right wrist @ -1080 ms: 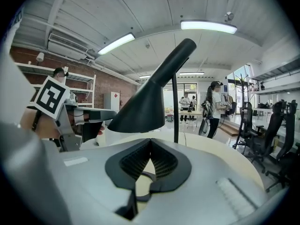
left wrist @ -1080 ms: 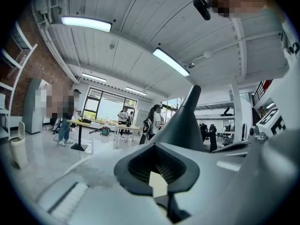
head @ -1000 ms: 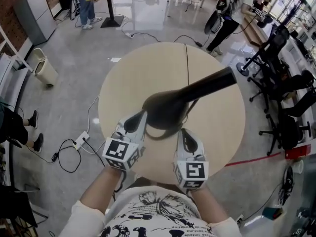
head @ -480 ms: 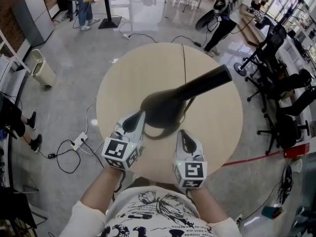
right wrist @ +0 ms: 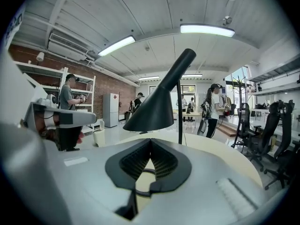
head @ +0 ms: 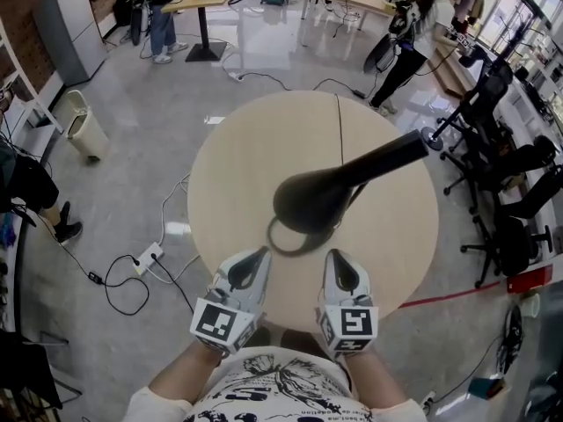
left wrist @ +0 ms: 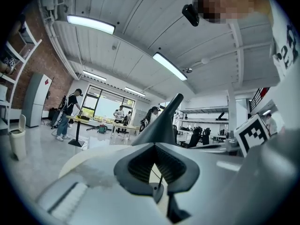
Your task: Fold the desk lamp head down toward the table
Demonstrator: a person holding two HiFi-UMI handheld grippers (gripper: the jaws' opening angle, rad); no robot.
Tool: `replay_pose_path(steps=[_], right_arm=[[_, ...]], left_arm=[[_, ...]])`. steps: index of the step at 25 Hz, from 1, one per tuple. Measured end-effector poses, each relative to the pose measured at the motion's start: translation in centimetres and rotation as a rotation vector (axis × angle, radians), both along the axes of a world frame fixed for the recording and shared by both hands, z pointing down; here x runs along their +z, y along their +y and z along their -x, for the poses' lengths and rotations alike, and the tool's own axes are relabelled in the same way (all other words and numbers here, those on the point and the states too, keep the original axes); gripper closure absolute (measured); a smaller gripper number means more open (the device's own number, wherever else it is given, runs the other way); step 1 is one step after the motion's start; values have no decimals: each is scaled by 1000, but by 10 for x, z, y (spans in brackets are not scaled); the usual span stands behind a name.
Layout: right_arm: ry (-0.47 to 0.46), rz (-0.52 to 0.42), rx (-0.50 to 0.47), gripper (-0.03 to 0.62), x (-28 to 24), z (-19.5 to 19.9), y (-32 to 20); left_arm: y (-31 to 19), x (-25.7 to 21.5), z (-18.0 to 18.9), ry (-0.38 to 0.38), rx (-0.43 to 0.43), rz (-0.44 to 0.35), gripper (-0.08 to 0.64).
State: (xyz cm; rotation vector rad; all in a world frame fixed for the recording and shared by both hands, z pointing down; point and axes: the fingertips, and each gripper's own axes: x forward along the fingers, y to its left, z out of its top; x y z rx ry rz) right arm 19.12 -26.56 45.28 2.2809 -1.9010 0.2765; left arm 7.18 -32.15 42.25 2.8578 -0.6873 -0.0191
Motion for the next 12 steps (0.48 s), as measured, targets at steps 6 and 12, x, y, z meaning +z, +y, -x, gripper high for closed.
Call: replay_pose_path(steps=[6,12], right_arm=[[-1,26,5,583,11,25,24],[-7,18,-29,583,18,51,41]], left_arm=[[25,13,14,-29,50,24,557],[49,13,33,-2,23,17,557]])
